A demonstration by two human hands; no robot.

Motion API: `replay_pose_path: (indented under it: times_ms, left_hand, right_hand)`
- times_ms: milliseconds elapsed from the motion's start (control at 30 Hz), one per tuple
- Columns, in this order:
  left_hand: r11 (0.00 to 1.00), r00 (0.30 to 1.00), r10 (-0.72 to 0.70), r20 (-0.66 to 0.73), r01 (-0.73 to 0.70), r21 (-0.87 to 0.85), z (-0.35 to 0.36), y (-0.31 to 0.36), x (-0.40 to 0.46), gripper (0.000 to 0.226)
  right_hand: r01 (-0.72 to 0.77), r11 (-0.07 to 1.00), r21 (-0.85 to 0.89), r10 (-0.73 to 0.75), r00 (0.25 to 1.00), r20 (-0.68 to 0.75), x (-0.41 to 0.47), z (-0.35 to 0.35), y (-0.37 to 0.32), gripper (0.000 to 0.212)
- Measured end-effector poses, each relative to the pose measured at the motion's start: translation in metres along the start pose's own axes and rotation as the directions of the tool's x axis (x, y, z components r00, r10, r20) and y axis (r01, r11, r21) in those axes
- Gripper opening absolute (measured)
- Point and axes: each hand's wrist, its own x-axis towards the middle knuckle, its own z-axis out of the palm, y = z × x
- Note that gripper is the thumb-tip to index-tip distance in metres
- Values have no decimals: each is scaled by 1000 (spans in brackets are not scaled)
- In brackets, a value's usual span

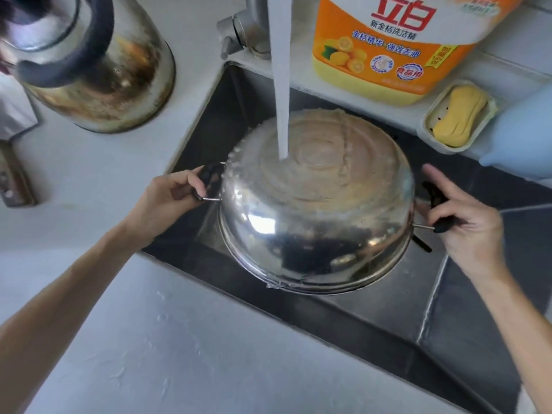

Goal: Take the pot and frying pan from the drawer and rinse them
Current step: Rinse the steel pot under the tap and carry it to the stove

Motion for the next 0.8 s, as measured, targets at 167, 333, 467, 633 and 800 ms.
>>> replay_pose_path:
  times_ms: [167,333,467,633,800]
  left_hand:
    - [989,986,-39,160,61,-136,-15,2,-3,41]
    - [989,997,-64,50,70,-127,-10,0,1,69]
    - [995,998,-67,13,68,-71,-13,5,2,50]
    - [999,998,-27,48,25,47,-18,15,0,53]
    - [995,1000,4,19,-6,97,-34,31,4,55]
  right_hand:
    - [-109,994,26,110,993,-40,4,-7,13,29]
    - [-35,985,-171,20,996,-83,4,0,16,26]
    - [-202,979,-17,202,979,-30,1,7,15,47]
    - [-358,934,1,354,924,141,2,8,21,64]
    - [-487,871,-57,452,751,482,1,7,32,103]
